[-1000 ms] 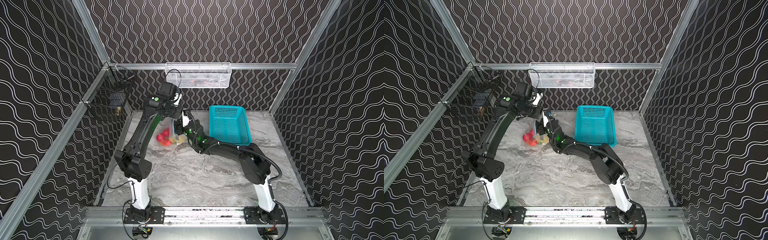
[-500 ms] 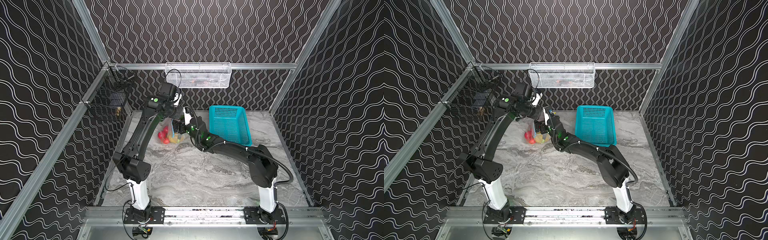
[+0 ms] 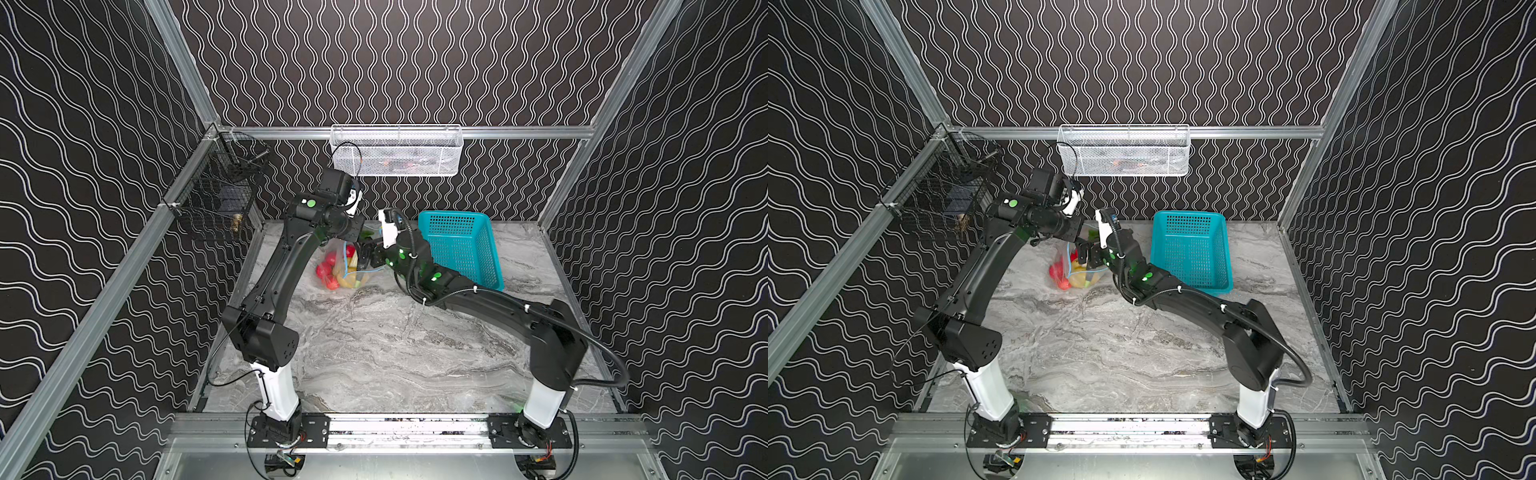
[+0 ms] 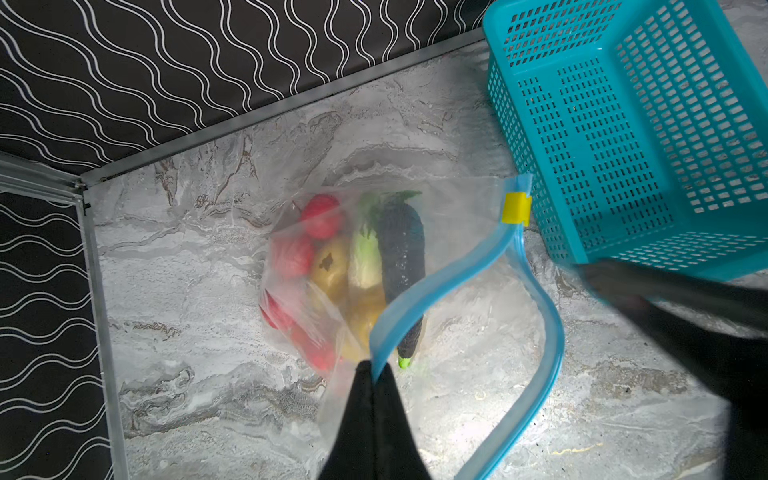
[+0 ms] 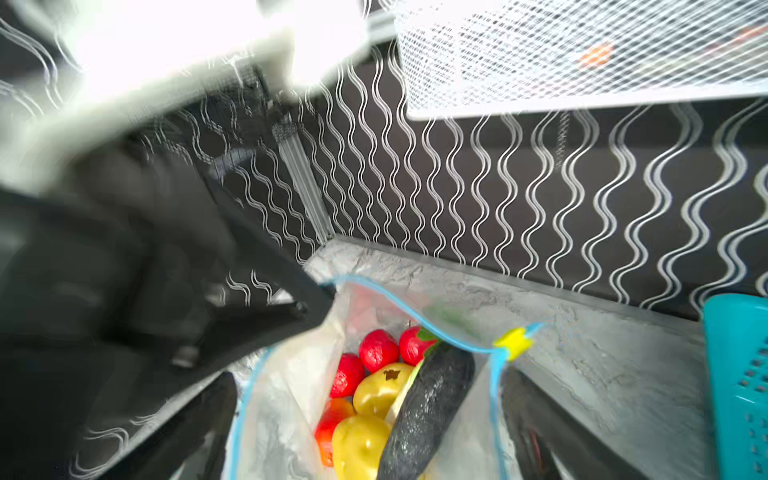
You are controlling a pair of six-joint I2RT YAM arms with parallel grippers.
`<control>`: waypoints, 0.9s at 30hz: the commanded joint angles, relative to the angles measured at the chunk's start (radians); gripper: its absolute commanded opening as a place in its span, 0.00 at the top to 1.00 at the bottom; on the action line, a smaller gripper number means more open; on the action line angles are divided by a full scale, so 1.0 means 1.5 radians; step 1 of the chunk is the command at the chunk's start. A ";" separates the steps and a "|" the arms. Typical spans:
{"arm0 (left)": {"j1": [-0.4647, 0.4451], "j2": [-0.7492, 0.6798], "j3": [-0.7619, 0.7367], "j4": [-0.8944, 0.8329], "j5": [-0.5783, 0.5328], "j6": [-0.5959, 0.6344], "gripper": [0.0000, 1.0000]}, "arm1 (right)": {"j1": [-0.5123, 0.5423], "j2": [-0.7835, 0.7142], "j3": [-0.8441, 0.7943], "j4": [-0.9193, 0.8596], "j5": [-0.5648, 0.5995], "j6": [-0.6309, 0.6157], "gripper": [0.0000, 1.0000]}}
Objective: Place the food in the zip-top bag and seal the zipper
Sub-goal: 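Lower the cucumber into the bag and open the right gripper, then move the right gripper to the bag's zipper edge and pinch it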
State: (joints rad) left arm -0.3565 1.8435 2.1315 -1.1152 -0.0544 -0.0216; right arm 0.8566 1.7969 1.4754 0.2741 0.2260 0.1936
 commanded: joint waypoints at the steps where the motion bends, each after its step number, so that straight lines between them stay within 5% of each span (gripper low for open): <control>1: 0.000 -0.006 -0.012 0.012 0.009 0.004 1.00 | -0.002 -0.025 0.016 -0.039 0.008 0.018 0.01; 8: 0.000 -0.022 -0.055 0.030 0.030 -0.004 1.00 | -0.027 -0.011 0.107 -0.169 0.009 0.066 0.01; 20: 0.000 -0.054 -0.135 0.070 0.071 -0.023 1.00 | -0.152 0.015 0.154 -0.254 -0.218 0.283 0.01; 27: 0.000 -0.063 -0.170 0.093 0.087 -0.037 1.00 | -0.160 0.061 0.224 -0.399 -0.157 0.332 0.01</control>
State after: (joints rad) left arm -0.3580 1.7557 1.8862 -1.0107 0.0563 -0.0540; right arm 0.6247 1.8664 1.7664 -0.1997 -0.0391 0.6186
